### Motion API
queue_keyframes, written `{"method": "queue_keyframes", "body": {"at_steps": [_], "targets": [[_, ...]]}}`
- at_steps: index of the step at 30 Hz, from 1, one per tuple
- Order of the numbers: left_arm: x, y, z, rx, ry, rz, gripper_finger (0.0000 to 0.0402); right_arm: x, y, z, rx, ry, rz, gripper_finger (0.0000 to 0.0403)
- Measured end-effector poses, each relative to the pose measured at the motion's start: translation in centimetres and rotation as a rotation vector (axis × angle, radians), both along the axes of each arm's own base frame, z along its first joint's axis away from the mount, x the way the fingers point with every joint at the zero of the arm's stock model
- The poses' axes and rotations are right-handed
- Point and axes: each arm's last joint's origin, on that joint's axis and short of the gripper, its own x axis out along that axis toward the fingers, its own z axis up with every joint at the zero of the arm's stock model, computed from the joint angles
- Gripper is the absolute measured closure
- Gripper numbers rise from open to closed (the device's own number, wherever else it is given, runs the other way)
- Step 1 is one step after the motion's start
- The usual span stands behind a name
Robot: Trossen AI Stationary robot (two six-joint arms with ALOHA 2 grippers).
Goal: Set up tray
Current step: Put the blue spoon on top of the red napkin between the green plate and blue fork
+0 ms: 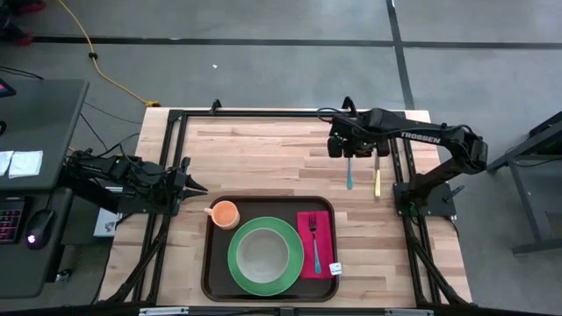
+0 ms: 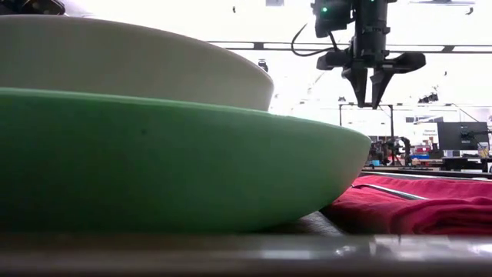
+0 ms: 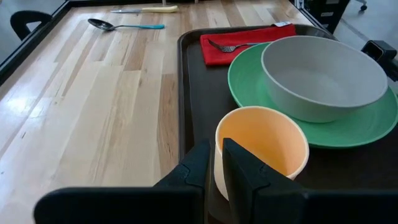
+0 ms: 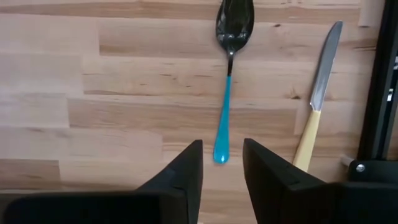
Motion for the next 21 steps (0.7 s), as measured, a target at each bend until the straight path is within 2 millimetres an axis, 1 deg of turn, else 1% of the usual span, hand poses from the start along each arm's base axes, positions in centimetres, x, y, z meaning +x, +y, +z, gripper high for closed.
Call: {"method": "queue_keyframes", "body": {"at_steps": [5, 21], "targets": [[0.00, 0.00, 0.00, 0.000, 0.000, 0.000, 0.0328, 0.00, -0.19, 0.00, -0.003, -0.002, 0.016, 0.0304], [0.00, 0.00, 0.00, -0.001, 0.000, 0.000, 0.0328, 0.29, -0.43, -0.06, -0.014, -0.022, 0.033, 0.0304]]}}
